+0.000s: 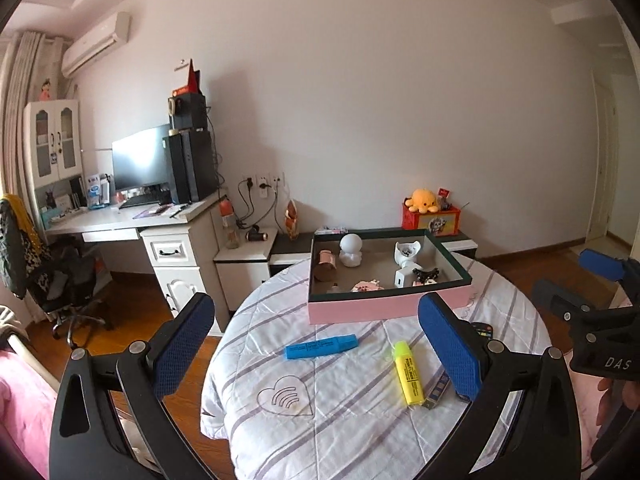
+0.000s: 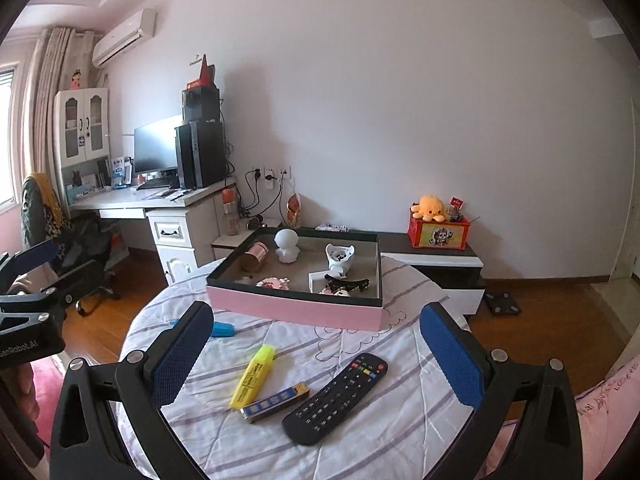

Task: Organize rigid objects
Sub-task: 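Withdraw both open tools from the box back over the table, then move both tools toward the yellow highlighter and black remote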

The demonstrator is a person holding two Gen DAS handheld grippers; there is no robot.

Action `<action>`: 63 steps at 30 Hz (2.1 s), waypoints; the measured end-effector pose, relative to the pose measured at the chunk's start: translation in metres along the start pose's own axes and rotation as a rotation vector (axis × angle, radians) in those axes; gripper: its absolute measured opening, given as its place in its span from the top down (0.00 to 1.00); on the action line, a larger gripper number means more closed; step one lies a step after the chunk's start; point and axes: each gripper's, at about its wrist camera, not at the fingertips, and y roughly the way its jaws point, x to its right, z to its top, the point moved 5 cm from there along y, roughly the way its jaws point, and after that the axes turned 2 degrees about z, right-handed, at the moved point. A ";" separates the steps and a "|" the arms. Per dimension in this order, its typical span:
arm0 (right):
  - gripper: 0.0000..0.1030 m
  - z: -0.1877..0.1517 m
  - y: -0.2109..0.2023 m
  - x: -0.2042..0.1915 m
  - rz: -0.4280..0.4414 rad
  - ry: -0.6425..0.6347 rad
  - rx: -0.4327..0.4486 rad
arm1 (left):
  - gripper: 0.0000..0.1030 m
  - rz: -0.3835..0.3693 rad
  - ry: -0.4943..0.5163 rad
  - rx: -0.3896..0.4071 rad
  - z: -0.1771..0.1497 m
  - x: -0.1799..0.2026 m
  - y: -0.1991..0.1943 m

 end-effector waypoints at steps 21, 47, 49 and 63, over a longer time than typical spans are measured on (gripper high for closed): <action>0.00 -0.008 -0.028 -0.027 -0.018 -0.046 0.028 | 0.00 0.063 -0.029 0.024 -0.014 -0.020 -0.026; 0.00 -0.072 0.033 0.010 -0.042 0.074 -0.199 | 0.00 -0.042 0.016 -0.200 -0.070 0.002 0.046; 0.00 -0.091 0.049 0.012 -0.042 0.090 -0.252 | 0.00 -0.048 0.025 -0.236 -0.081 0.005 0.057; 0.00 -0.138 0.122 0.021 -0.043 0.097 -0.447 | 0.00 -0.093 0.076 -0.383 -0.120 0.030 0.103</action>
